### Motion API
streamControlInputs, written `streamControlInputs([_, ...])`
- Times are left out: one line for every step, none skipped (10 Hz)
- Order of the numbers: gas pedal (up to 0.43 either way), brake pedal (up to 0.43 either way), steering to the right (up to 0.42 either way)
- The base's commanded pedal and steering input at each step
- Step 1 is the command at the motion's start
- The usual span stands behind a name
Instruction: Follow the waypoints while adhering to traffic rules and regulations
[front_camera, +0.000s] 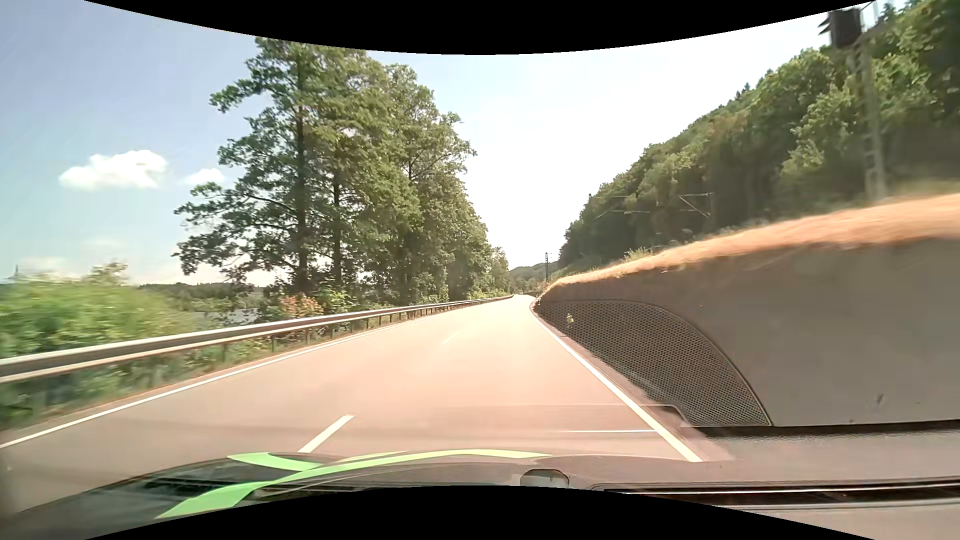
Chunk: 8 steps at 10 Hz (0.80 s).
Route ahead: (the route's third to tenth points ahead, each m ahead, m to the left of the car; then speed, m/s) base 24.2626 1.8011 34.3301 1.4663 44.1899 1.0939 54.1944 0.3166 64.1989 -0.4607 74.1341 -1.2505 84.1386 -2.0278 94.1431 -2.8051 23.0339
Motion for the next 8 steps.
streamControlInputs([0.197,0.0,0.001])
streamControlInputs([0.197,0.0,0.001])
streamControlInputs([0.177,0.0,0.001])
streamControlInputs([0.169,0.0,0.001])
streamControlInputs([0.157,0.0,0.001])
streamControlInputs([0.157,0.0,0.001])
streamControlInputs([0.169,0.0,0.001])
streamControlInputs([0.169,0.0,0.001])
